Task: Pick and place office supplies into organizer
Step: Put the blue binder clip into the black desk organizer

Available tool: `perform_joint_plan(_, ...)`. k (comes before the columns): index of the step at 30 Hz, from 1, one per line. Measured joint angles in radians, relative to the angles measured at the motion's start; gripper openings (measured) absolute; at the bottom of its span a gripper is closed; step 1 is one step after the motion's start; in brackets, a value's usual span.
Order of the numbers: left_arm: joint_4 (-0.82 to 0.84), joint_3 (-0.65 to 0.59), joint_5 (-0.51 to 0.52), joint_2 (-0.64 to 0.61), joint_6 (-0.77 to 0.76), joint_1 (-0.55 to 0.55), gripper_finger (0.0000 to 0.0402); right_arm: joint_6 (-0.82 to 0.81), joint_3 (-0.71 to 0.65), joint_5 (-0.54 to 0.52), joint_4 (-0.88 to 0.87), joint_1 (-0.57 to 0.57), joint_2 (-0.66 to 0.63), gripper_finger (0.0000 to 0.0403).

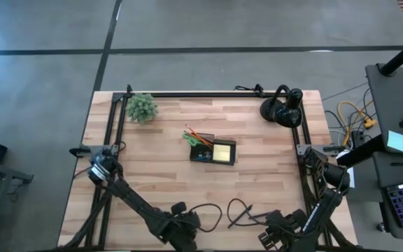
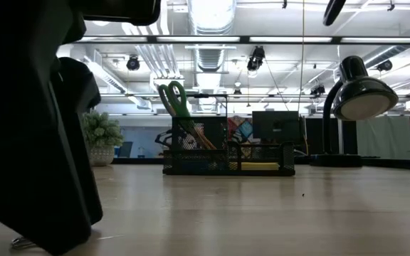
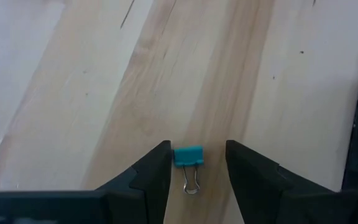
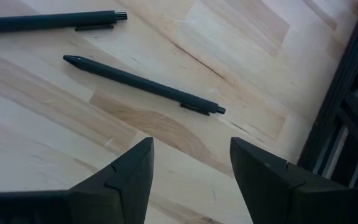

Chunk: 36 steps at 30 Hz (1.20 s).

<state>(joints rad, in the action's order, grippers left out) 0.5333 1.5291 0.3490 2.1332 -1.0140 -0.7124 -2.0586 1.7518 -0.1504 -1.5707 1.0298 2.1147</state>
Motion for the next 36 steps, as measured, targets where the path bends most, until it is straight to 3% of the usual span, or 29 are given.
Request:
perform_joint_plan(22, 0.025, 0.002, -0.016, 0.001, -0.001, 0.006, 0.0136, 0.029, -0.002, 0.000, 0.000, 0.000, 0.000, 0.0203)
perform_joint_plan(31, 0.035, 0.002, -0.018, 0.001, -0.001, 0.006, 0.0062, 0.029, -0.002, 0.000, 0.000, 0.000, 0.000, 0.0203)
perform_joint_plan(36, 0.033, 0.002, -0.018, 0.001, 0.002, 0.006, 0.0048, 0.029, -0.002, -0.001, 0.000, 0.000, 0.000, 0.0203)
